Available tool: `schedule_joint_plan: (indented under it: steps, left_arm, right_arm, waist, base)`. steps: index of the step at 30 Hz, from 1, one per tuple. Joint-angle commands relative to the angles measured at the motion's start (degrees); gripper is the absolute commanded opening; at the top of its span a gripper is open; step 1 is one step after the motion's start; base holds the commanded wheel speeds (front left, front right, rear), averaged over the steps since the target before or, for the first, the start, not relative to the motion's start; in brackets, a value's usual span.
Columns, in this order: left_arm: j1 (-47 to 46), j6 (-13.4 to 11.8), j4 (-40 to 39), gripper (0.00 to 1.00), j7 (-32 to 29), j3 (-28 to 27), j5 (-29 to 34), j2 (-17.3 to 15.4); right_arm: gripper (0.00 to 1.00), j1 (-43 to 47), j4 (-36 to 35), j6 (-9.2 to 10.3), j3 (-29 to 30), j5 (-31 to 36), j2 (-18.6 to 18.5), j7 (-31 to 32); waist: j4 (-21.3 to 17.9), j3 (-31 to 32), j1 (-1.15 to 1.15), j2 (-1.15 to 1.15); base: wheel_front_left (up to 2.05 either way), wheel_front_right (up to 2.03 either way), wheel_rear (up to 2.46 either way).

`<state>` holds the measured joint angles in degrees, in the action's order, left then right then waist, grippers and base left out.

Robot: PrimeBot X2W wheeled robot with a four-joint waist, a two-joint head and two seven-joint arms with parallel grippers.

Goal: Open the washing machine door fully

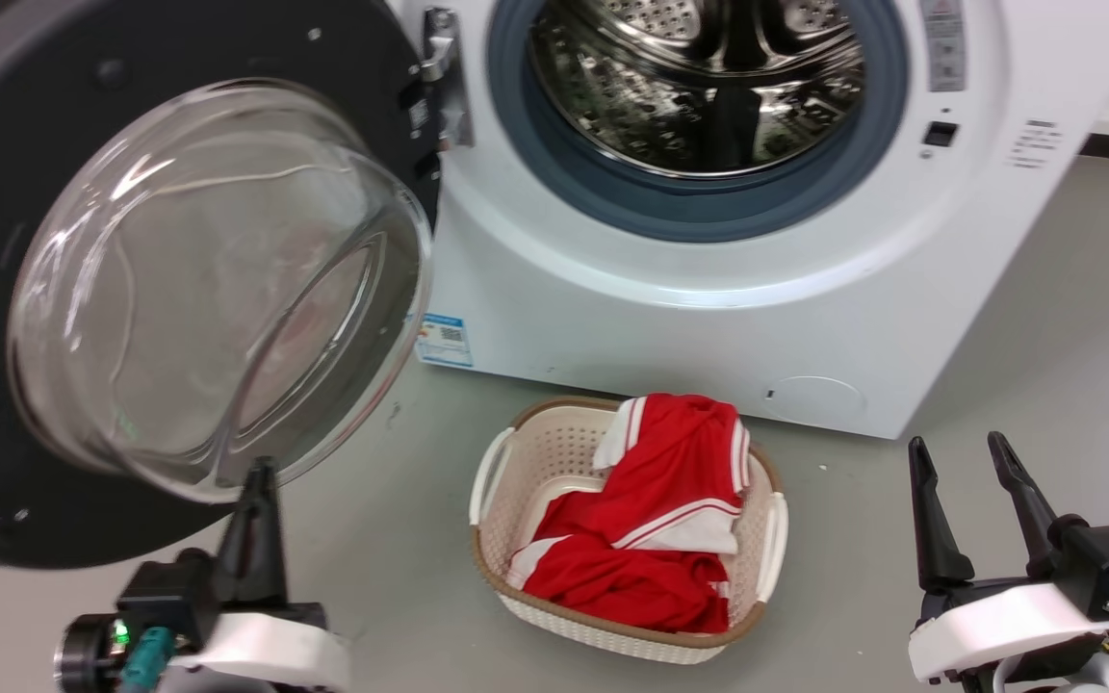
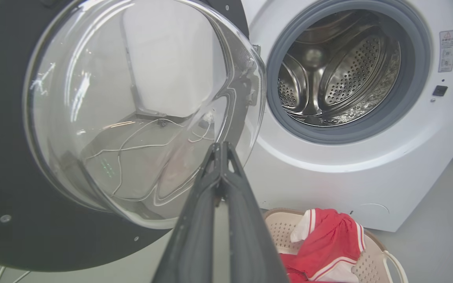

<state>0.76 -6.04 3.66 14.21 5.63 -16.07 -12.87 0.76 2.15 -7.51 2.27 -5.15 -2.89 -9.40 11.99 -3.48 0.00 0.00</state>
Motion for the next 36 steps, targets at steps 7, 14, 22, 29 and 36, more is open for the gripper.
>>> schedule_joint_plan:
  steps: [7,14,22,29,36]
  left_arm:
    - [-3.24,2.49,-0.57,0.00,-0.69,4.72,0.74,1.98]
    - [-5.40,2.12,1.37,1.00,0.03,5.71,1.31,2.94]
    - [-5.07,0.95,1.60,1.00,0.50,5.22,1.69,2.91]
    - [-4.63,0.53,1.73,1.00,0.68,4.96,1.61,2.77]
    - [-4.54,0.40,1.86,1.00,0.81,4.92,1.57,2.72]
  right_arm:
    - [1.00,-0.16,-0.74,0.04,-0.44,0.19,0.07,0.07]
    - [1.00,-0.38,-1.10,0.04,-1.06,0.25,0.08,-0.04]
    - [1.00,-0.54,-0.85,0.04,-1.91,-0.27,0.08,-0.54]
    - [1.00,-0.99,-0.52,0.04,-2.19,-0.48,0.08,-0.74]
    - [1.00,-0.81,-0.20,0.04,-2.37,-0.61,0.08,-0.84]
  waist:
    - [-6.97,1.02,0.00,0.00]
    - [-11.83,0.61,0.00,0.00]
    - [-13.60,0.25,0.00,0.00]
    - [-13.39,0.11,0.00,0.00]
    - [-13.10,0.27,0.00,0.00]
  base:
    - [0.00,0.00,0.00]
    - [0.00,0.00,0.00]
    - [0.00,0.00,0.00]
    - [0.00,0.00,0.00]
    - [0.00,0.00,0.00]
